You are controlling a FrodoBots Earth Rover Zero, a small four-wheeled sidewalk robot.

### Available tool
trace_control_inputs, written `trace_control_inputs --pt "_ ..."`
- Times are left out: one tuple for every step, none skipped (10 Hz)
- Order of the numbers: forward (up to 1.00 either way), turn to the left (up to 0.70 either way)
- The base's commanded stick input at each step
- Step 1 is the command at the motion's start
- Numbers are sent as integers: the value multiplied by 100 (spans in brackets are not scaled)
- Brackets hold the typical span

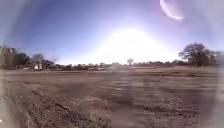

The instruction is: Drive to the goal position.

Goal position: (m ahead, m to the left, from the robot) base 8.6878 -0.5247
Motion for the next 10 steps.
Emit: trace_control_inputs --pt "50 -40" --pt "50 -45" --pt "50 -6" --pt "50 -2" --pt "50 0" --pt "50 0" --pt "50 0" --pt "50 0" --pt "50 0" --pt "50 0"
